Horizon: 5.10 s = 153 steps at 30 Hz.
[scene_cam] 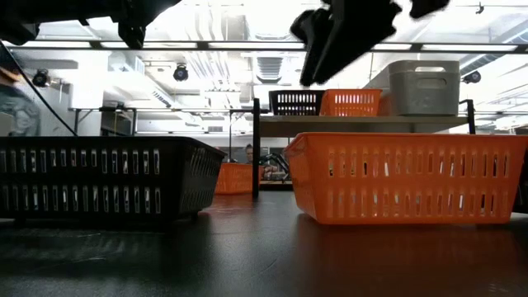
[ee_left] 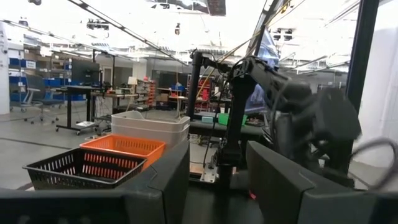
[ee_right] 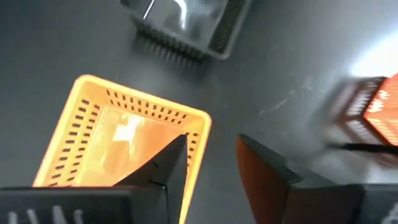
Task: Stack baskets on shelf by color
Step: Stack the bottom orange basket on the orange basket on the shelf
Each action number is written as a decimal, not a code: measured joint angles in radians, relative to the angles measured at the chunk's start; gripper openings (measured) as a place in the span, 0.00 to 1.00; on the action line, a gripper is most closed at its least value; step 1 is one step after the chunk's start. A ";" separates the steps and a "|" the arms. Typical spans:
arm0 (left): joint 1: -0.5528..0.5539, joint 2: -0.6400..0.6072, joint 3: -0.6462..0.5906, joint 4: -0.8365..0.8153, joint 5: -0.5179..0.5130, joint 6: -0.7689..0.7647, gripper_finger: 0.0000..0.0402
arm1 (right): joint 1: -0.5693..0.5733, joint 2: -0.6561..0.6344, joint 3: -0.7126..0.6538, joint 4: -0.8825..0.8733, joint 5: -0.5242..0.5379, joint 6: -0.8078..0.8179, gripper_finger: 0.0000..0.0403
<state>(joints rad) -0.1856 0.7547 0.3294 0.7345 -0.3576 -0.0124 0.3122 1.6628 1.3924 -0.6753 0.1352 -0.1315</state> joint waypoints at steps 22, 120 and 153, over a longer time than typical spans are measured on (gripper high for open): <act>0.000 0.000 0.000 -0.009 0.000 0.000 0.36 | -0.084 0.179 0.060 -0.018 0.397 0.043 0.33; 0.001 0.010 0.000 -0.011 0.000 0.012 0.36 | -0.686 0.013 0.734 -0.896 0.012 -0.281 0.02; 0.001 0.011 0.000 -0.010 0.000 0.012 0.36 | -0.699 0.000 0.581 -0.894 0.024 -0.193 0.02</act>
<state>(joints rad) -0.1846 0.7654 0.3292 0.7242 -0.3575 -0.0006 -0.3866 1.6627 1.9734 -1.5696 0.1589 -0.3248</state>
